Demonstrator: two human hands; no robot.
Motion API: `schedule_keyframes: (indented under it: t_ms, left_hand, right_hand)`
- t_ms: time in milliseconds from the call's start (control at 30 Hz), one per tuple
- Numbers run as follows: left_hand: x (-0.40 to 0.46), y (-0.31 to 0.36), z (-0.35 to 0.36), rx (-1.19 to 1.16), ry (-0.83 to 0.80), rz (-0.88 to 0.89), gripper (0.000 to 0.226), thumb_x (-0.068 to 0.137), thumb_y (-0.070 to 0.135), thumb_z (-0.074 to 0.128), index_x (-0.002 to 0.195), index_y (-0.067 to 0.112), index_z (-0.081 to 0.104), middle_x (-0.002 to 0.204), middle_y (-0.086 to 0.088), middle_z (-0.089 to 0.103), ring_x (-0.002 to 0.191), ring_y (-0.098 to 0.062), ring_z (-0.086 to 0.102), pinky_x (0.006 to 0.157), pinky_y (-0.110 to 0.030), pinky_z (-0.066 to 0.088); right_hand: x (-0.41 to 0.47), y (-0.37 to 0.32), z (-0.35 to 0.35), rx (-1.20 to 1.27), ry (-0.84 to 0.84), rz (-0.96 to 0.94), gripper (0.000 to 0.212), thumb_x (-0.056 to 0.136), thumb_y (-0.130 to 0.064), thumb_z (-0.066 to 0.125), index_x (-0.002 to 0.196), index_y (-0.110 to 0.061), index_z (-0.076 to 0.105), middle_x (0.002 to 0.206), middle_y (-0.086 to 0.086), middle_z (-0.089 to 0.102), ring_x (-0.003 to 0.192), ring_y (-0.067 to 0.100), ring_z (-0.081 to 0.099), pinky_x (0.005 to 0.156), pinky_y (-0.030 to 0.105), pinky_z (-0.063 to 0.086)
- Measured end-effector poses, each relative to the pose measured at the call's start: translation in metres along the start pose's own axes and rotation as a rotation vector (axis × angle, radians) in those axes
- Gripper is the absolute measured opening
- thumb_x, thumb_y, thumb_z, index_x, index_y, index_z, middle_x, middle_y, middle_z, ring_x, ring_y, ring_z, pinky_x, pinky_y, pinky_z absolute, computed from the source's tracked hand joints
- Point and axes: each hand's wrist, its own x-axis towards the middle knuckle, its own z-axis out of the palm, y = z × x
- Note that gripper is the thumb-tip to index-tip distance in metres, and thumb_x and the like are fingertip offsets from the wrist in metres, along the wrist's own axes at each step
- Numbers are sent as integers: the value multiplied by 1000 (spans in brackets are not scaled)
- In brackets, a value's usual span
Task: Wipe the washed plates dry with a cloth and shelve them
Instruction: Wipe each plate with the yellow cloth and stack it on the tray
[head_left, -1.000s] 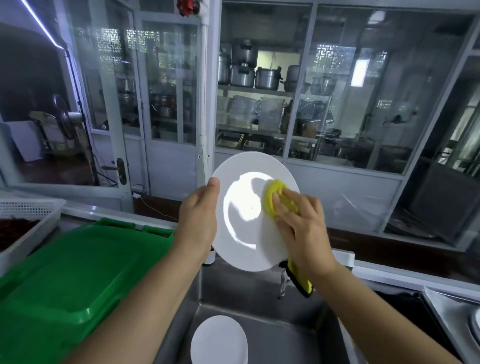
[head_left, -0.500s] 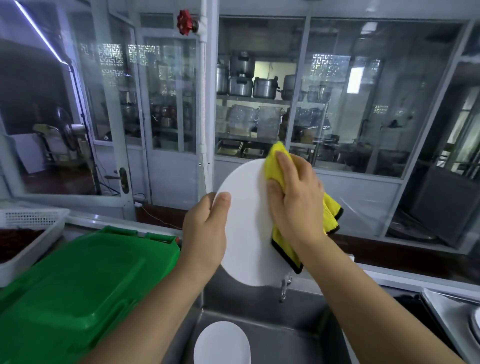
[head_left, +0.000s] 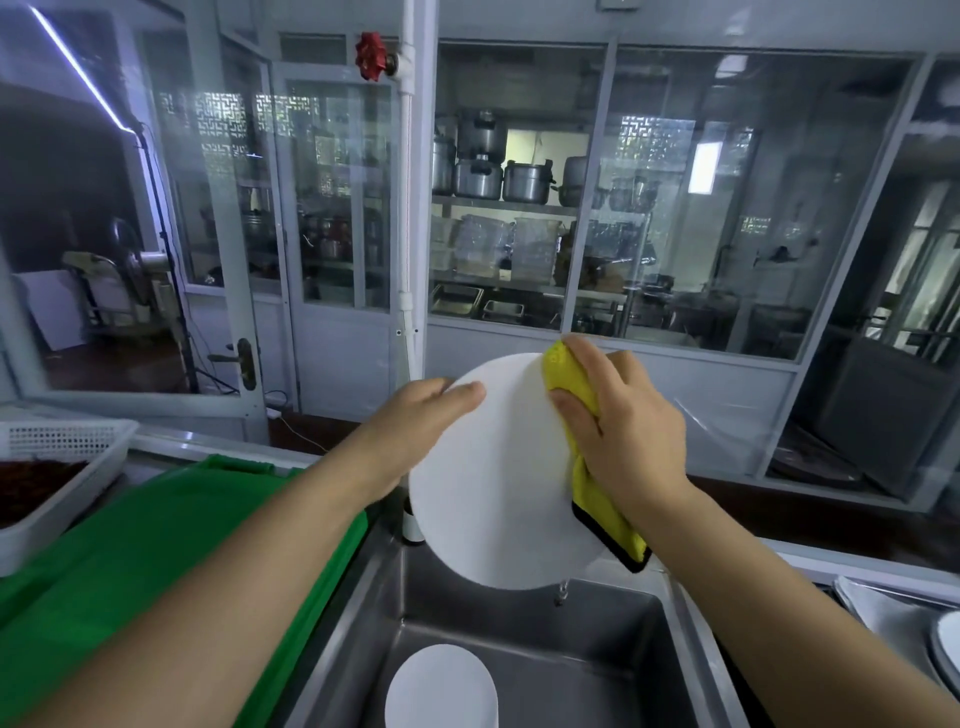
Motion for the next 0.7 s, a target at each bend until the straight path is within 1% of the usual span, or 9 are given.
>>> schedule_keyframes:
  t_ms: [67, 133, 233, 333, 400, 433, 500, 567, 700]
  left_hand:
    - [3, 3, 3, 75, 34, 52, 54, 78, 56, 50, 94, 9, 70, 90, -14, 73, 86, -35, 69, 84, -52, 51]
    - [1, 0, 10, 118, 93, 123, 63, 78, 60, 48, 92, 1, 67, 89, -22, 70, 83, -37, 68, 82, -54, 51]
    - [-5, -1, 24, 103, 127, 180, 78, 76, 69, 46, 93, -6, 61, 88, -30, 65, 74, -28, 63, 75, -53, 50]
    - [-7, -2, 30, 91, 157, 193, 86, 74, 76, 41, 90, -7, 57, 76, -18, 58, 71, -19, 54, 68, -40, 43]
    - [-10, -1, 30, 49, 208, 188, 80, 80, 69, 45, 89, -9, 56, 75, -20, 61, 70, -22, 58, 68, -41, 46]
    - [-10, 0, 30, 20, 239, 178, 69, 86, 62, 47, 87, -6, 60, 78, -23, 65, 71, -26, 62, 69, -46, 50]
    - [-12, 0, 27, -61, 317, 156, 47, 94, 47, 48, 83, 5, 66, 81, -15, 71, 77, -30, 67, 74, -46, 54]
    - [-12, 1, 25, -142, 395, 147, 38, 95, 42, 47, 80, 14, 67, 77, -3, 72, 77, -25, 67, 73, -42, 55]
    - [-8, -4, 24, -227, 449, 142, 34, 96, 43, 45, 81, 22, 67, 74, 9, 72, 73, -11, 69, 67, -32, 55]
  right_hand:
    - [2, -3, -2, -75, 45, -76, 43, 92, -44, 43, 132, -28, 41, 99, 5, 57, 70, 29, 58, 49, 28, 38]
    - [4, -9, -4, -138, 90, -139, 44, 92, -41, 43, 132, -23, 42, 98, 10, 57, 72, 32, 56, 52, 30, 37]
    - [4, -18, 1, -266, 156, -263, 43, 95, -37, 48, 136, -22, 41, 112, 15, 59, 88, 34, 55, 74, 42, 40]
    - [4, -21, 4, -289, 185, -318, 44, 97, -37, 49, 139, -22, 42, 124, 15, 57, 99, 35, 55, 85, 45, 38]
    - [3, -14, 4, -286, 167, -277, 48, 99, -37, 45, 143, -22, 36, 131, 15, 54, 105, 35, 52, 86, 46, 38]
    - [2, -8, 5, -287, 162, -219, 50, 99, -38, 42, 145, -20, 33, 134, 16, 51, 107, 36, 50, 86, 46, 38]
    - [-5, 2, 9, -290, 149, -68, 54, 98, -37, 40, 148, -17, 30, 138, 18, 46, 108, 36, 45, 85, 46, 38]
    - [-18, 10, 16, -292, 134, 31, 56, 95, -35, 41, 147, -15, 33, 141, 19, 40, 106, 37, 39, 86, 48, 40]
    - [-39, 16, 28, -292, 99, 81, 55, 93, -36, 38, 144, -15, 35, 144, 14, 30, 108, 37, 35, 91, 55, 40]
